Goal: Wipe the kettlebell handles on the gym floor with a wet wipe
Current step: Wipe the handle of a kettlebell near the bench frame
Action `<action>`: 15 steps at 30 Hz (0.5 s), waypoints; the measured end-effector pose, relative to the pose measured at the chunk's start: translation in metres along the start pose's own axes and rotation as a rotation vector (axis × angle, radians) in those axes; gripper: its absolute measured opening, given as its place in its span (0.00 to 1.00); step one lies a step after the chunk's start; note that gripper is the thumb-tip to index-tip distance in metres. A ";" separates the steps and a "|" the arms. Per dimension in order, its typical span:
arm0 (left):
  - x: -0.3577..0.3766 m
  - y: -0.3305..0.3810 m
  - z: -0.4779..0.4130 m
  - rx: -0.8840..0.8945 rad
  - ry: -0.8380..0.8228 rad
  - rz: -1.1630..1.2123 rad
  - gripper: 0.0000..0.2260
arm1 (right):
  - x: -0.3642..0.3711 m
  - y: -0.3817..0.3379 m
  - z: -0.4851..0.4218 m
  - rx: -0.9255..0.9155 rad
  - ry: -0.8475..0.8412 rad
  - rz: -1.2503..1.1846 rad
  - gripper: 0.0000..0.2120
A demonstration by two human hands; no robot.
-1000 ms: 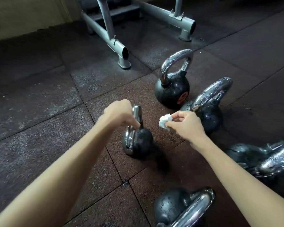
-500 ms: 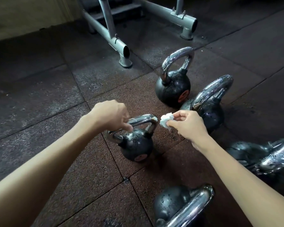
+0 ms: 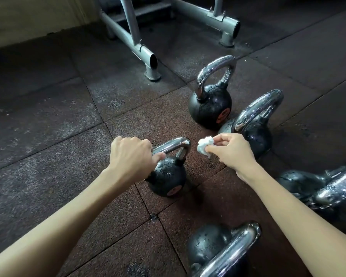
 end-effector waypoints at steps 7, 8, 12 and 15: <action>-0.025 0.012 0.001 -0.028 0.013 0.191 0.25 | -0.015 -0.011 0.007 -0.029 0.033 0.077 0.07; -0.032 0.018 0.002 -0.029 0.023 0.274 0.23 | -0.021 -0.015 0.012 -0.021 0.057 0.082 0.06; -0.049 0.051 0.021 -0.027 -0.083 0.488 0.15 | -0.058 -0.027 0.050 0.050 0.170 0.125 0.06; -0.078 0.071 0.047 -0.029 -0.107 0.542 0.16 | -0.109 -0.034 0.099 0.142 0.237 0.131 0.05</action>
Point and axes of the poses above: each hand's wrist, its own z-axis away from the middle knuckle, its own x-axis out of the palm, y = z × x, the point moved 10 cm from there along -z, towards the middle knuckle, and after that the axes turned 7 degrees about -x, right-handed, at the moved point
